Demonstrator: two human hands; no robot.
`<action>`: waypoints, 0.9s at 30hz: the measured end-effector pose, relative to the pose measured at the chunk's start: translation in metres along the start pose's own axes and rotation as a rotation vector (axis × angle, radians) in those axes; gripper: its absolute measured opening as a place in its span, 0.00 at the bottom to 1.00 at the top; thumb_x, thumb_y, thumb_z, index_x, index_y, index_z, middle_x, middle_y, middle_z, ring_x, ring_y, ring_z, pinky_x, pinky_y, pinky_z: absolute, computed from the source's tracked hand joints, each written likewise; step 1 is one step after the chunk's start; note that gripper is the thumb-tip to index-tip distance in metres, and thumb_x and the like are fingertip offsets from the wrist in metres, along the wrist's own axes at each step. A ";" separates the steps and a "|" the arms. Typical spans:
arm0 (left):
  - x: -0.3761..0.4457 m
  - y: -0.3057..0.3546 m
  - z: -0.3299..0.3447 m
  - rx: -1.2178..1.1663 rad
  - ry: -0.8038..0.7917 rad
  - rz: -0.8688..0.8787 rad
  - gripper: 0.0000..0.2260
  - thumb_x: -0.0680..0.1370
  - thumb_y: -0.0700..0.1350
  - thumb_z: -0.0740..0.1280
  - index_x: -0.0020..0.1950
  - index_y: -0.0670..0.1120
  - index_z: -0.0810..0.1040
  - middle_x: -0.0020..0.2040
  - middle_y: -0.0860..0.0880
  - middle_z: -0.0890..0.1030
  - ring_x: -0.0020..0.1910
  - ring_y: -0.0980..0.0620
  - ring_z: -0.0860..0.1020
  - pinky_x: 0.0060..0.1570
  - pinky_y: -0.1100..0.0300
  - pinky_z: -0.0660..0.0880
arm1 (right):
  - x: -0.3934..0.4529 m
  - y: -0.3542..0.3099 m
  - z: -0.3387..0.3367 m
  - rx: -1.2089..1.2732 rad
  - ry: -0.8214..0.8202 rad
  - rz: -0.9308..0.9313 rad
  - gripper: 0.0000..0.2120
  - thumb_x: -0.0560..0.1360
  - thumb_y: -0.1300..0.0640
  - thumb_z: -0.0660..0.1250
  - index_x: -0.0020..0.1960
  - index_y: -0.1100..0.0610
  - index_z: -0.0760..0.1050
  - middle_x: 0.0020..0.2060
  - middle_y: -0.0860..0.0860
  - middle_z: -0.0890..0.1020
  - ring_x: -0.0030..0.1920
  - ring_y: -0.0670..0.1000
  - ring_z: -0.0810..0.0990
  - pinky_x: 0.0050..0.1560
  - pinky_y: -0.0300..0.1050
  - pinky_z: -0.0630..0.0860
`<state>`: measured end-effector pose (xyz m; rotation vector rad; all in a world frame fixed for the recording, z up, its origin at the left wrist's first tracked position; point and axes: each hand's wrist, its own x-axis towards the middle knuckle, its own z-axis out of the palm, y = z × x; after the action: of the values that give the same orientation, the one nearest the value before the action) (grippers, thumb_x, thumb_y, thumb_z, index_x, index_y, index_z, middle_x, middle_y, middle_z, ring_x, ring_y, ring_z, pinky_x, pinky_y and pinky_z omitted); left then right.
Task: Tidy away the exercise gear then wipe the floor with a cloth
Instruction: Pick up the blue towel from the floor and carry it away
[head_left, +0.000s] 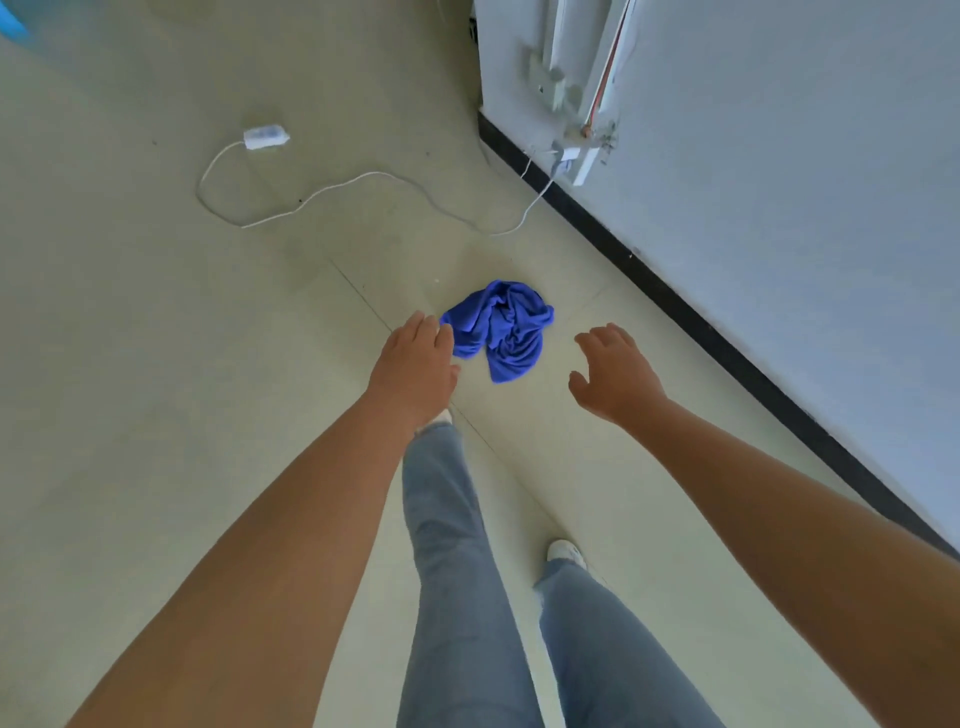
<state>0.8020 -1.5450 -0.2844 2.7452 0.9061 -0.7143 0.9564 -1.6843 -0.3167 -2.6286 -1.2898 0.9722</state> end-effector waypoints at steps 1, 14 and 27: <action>0.027 -0.016 -0.004 0.015 -0.007 0.014 0.24 0.82 0.47 0.54 0.74 0.37 0.55 0.75 0.40 0.59 0.76 0.44 0.53 0.74 0.55 0.53 | 0.027 -0.006 0.001 0.020 0.004 0.031 0.23 0.78 0.56 0.59 0.71 0.62 0.62 0.69 0.57 0.68 0.74 0.56 0.57 0.73 0.47 0.57; 0.384 -0.098 0.193 0.166 -0.140 0.321 0.23 0.79 0.51 0.61 0.67 0.38 0.66 0.66 0.42 0.70 0.69 0.44 0.66 0.65 0.55 0.66 | 0.362 0.008 0.178 0.152 -0.098 0.369 0.13 0.78 0.59 0.56 0.59 0.63 0.70 0.61 0.56 0.73 0.66 0.55 0.66 0.66 0.44 0.62; 0.541 -0.088 0.390 -0.098 -0.189 0.085 0.10 0.81 0.40 0.55 0.41 0.42 0.71 0.43 0.46 0.75 0.51 0.41 0.75 0.40 0.55 0.63 | 0.505 0.109 0.349 0.102 0.084 0.573 0.13 0.78 0.61 0.58 0.58 0.59 0.78 0.63 0.54 0.71 0.66 0.56 0.63 0.68 0.49 0.54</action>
<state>0.9773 -1.3095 -0.8898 2.5617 0.7592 -0.8723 1.0646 -1.4620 -0.8889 -2.9717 -0.4483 0.9279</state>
